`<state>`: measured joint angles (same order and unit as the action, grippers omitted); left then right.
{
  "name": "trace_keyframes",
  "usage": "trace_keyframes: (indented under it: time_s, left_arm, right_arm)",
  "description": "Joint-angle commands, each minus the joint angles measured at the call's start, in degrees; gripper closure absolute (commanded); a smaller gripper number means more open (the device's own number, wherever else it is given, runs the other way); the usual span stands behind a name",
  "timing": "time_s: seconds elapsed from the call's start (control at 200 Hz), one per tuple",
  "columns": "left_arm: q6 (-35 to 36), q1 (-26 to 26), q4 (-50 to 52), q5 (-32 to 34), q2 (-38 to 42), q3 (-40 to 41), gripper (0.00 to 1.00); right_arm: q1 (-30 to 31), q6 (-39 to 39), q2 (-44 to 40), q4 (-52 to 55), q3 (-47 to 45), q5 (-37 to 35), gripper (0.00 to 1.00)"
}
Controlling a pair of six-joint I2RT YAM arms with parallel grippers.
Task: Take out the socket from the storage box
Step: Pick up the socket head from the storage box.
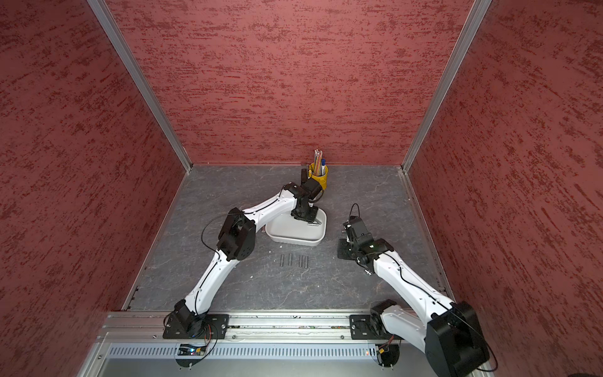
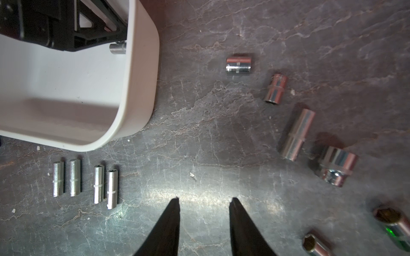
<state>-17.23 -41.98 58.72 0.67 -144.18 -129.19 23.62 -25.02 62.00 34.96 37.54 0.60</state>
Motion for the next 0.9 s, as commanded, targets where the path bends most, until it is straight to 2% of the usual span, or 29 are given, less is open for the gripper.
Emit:
trace_keyframes:
  time_s: [0.0,0.245,0.366,0.501,0.897]
  left_arm:
    - [1.05,-0.50,-0.02,1.57,-3.41,0.64,0.58]
    - [0.89,-1.32,0.69,2.39,-2.98,1.55,0.62]
    - [0.97,-1.48,0.36,2.89,-2.52,2.20,0.73]
    - [1.05,-1.48,0.78,3.62,-1.93,2.34,0.78]
    - [0.03,-1.35,0.66,5.71,5.18,2.97,0.85]
  right_arm:
    - [-0.50,0.40,0.23,-1.24,-0.01,0.45,0.60]
    - [-0.51,0.50,0.40,-1.27,-0.09,0.46,0.60]
    - [-0.51,0.57,0.58,-1.31,0.08,0.37,0.59]
    - [-0.50,0.67,0.84,-1.32,0.12,0.39,0.59]
    - [-0.59,0.84,1.60,-1.12,0.52,0.41,0.59]
